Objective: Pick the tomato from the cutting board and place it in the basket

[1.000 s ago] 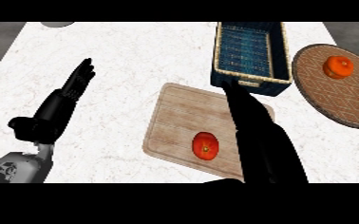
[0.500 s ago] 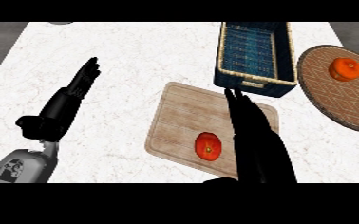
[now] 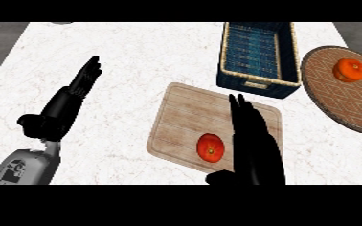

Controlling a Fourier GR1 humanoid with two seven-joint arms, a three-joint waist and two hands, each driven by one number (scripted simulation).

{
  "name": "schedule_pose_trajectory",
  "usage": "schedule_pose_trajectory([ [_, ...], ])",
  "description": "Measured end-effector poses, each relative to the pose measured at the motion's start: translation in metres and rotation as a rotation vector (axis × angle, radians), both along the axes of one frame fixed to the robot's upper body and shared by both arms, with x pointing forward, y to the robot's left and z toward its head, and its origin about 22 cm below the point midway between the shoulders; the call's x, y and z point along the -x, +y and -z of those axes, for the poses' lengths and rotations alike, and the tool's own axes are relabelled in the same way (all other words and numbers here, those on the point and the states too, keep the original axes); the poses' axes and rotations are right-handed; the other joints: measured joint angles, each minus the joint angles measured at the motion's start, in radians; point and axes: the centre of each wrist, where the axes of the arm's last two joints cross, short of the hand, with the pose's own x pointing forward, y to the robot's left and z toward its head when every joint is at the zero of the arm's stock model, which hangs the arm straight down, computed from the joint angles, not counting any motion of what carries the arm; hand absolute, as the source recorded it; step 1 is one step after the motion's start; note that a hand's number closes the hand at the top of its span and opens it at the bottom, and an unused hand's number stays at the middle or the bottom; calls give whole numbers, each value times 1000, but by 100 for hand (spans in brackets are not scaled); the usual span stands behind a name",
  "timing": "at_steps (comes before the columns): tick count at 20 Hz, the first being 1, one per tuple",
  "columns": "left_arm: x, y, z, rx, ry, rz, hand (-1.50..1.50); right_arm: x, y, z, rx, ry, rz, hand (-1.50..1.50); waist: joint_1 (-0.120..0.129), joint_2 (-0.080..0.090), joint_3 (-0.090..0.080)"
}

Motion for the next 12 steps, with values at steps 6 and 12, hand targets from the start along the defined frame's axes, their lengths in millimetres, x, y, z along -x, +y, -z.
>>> schedule_pose_trajectory([
  [6,-3,3,-3,-1,0,-2,0,5,7,4,-30,-23,-15,-150,0,0,0],
  [12,1,0,-5,-1,4,2,0,0,12,2,-50,-40,-25,-150,2,0,0],
])
